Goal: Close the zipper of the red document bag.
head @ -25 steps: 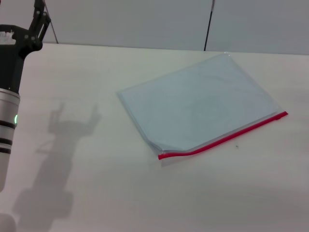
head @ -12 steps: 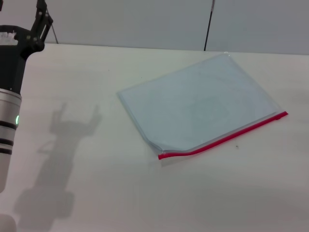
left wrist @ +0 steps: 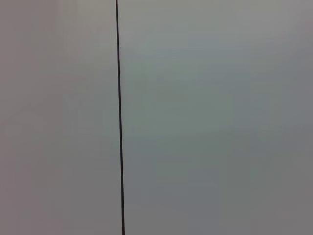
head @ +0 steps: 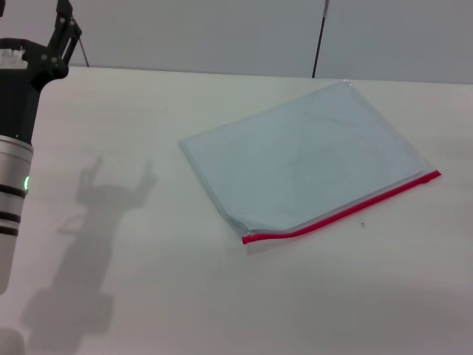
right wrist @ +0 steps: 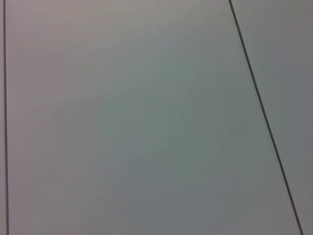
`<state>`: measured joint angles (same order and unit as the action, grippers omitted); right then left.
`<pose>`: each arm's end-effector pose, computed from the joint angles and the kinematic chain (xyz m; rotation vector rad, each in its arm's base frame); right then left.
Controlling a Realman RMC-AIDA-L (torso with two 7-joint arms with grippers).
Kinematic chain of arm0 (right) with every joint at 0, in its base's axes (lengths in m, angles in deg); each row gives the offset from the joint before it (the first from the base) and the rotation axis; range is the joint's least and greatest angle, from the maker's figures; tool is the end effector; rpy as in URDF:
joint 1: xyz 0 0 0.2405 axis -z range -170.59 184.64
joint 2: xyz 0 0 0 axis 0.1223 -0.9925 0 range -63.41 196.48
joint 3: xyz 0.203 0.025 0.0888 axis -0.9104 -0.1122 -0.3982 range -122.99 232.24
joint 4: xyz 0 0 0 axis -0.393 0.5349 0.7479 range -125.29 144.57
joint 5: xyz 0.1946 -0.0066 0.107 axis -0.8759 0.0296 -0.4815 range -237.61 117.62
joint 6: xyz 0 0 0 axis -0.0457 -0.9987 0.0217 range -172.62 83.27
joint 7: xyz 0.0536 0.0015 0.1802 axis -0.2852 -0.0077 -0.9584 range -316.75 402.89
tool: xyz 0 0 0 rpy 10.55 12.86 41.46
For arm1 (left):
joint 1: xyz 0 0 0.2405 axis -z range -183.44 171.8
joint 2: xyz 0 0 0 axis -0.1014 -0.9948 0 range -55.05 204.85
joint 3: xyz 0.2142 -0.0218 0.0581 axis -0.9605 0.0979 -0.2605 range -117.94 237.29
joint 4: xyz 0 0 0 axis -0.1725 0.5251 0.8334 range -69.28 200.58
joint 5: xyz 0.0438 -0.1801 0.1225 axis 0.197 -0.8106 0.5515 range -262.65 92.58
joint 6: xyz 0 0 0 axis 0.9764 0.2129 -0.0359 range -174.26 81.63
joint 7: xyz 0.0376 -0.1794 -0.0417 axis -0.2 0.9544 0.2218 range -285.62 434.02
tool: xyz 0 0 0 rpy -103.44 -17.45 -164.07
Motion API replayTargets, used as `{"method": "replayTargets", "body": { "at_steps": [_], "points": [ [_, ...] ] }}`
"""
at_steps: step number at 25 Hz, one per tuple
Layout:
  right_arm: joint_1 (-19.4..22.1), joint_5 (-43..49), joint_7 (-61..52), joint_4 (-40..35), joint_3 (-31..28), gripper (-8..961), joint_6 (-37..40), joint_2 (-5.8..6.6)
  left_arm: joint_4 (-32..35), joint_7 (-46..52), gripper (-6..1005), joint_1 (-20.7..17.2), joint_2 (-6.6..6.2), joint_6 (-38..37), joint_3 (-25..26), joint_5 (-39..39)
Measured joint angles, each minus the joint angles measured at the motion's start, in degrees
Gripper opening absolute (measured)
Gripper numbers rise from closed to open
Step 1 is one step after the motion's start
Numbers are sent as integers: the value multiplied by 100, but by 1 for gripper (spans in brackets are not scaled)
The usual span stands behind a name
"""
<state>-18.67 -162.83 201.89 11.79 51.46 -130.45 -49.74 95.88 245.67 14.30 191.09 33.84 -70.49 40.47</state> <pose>0.3108 0.3501 0.0751 -1.3541 0.4550 0.9563 -0.2245 0.3657 0.0445 -1.3292 -0.2295 -0.9264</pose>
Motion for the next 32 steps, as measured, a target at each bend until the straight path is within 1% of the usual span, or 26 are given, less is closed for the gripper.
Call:
{"method": "replayTargets", "body": {
  "at_steps": [32],
  "points": [
    [-10,0,0,22,0,805,-10,-2,0,0,894,0,0,0,0,-16]
  ]
}}
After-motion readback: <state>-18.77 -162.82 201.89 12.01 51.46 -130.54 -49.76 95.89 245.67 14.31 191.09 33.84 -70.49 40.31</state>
